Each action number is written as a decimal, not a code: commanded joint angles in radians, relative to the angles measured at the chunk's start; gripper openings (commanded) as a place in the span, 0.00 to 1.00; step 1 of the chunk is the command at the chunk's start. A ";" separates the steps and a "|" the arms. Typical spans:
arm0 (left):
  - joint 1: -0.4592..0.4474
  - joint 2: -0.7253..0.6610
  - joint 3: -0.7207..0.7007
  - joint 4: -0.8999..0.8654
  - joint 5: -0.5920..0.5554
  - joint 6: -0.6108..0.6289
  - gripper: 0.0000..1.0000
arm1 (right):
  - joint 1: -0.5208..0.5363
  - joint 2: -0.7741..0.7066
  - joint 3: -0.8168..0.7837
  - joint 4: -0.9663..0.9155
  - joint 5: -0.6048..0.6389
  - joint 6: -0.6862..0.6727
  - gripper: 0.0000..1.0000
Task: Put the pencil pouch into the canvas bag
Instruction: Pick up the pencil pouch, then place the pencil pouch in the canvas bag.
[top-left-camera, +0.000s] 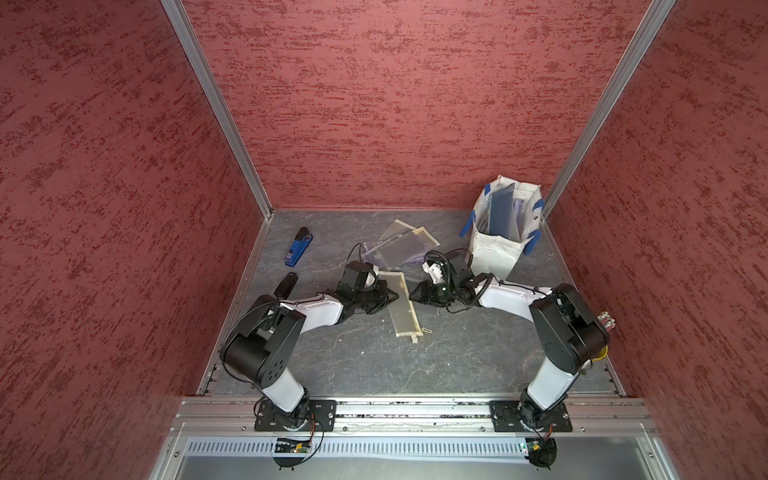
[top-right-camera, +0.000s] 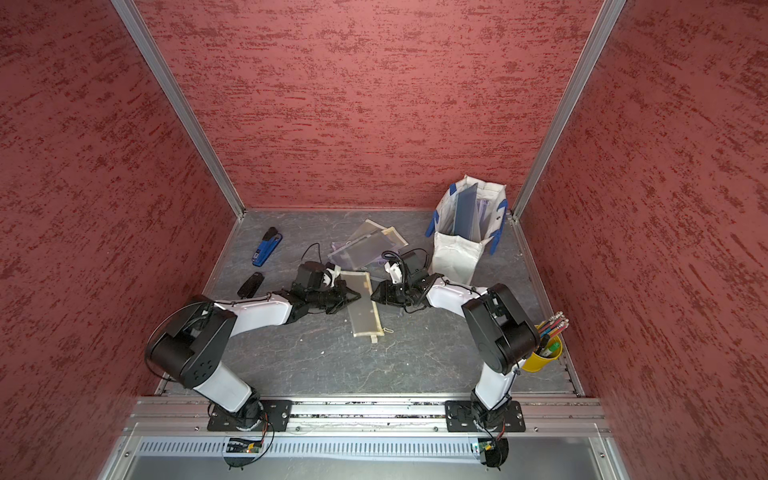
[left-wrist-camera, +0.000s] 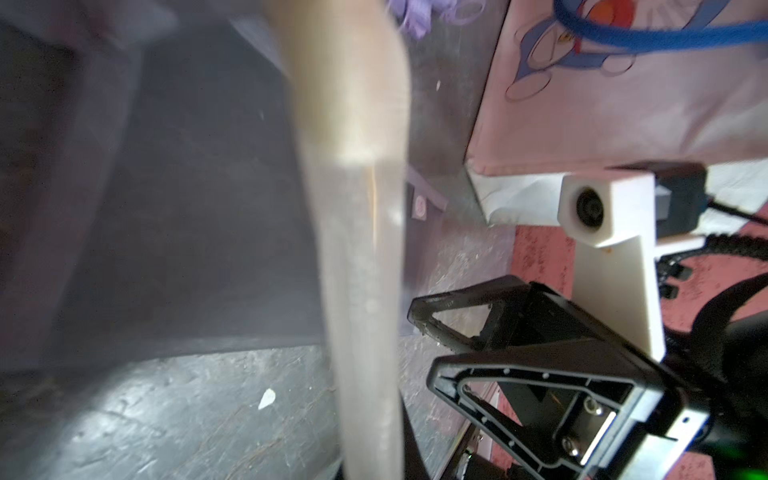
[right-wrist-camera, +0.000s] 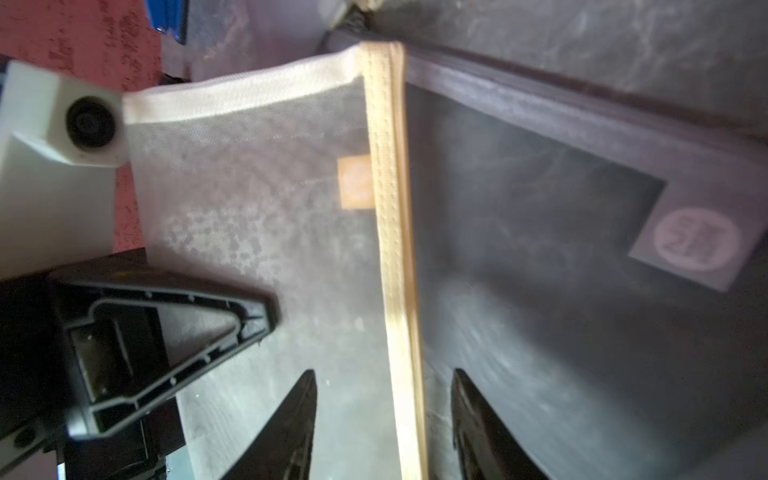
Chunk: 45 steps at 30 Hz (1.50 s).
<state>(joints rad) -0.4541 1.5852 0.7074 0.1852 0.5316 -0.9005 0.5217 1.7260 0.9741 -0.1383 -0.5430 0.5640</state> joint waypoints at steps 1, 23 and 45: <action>0.045 -0.065 0.014 -0.092 0.051 0.095 0.00 | -0.004 -0.048 0.049 -0.020 -0.006 -0.014 0.54; 0.232 -0.300 0.265 0.121 0.496 0.066 0.00 | -0.052 -0.211 0.280 0.129 -0.325 -0.084 0.71; 0.184 -0.275 0.333 -0.005 0.414 0.145 0.24 | -0.069 -0.296 0.221 0.260 -0.367 -0.016 0.03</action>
<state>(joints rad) -0.2695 1.3220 1.0058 0.2760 0.9913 -0.8215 0.4717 1.4628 1.1732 0.1230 -0.9257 0.5632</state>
